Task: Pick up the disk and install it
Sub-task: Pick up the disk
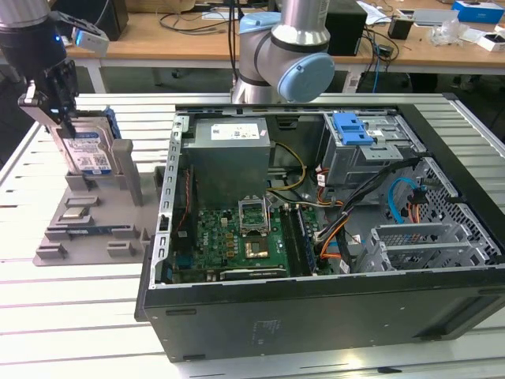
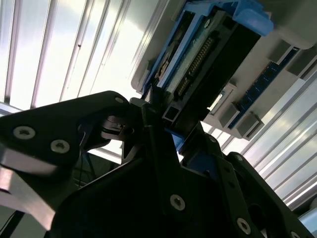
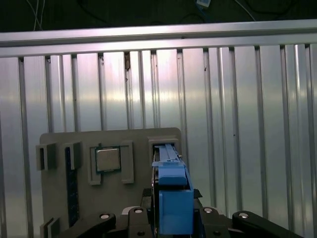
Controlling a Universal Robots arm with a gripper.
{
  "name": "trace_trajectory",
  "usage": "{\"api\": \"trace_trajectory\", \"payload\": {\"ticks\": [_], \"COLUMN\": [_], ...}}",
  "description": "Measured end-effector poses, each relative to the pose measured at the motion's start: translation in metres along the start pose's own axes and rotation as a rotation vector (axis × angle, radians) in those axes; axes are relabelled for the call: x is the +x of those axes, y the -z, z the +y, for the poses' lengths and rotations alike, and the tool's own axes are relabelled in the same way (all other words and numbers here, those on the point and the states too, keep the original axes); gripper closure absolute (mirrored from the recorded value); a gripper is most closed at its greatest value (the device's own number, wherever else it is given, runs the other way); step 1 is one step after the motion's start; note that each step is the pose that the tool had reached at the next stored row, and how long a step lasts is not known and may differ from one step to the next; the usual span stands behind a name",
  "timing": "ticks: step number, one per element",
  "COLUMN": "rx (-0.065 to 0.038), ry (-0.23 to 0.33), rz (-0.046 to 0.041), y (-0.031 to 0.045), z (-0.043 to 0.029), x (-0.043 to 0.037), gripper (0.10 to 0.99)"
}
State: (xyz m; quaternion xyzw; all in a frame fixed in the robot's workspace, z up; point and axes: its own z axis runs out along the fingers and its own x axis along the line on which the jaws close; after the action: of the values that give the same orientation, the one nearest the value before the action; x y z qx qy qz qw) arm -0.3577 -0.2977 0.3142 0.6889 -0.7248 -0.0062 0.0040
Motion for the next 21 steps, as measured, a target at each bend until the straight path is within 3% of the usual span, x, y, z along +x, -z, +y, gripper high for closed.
{"api": "trace_trajectory", "payload": {"ticks": [21], "rx": [0.0], "ry": [0.0], "rz": [-0.0001], "y": [0.0465], "z": [0.0007], "x": [-0.0013], "gripper": [0.714]}}
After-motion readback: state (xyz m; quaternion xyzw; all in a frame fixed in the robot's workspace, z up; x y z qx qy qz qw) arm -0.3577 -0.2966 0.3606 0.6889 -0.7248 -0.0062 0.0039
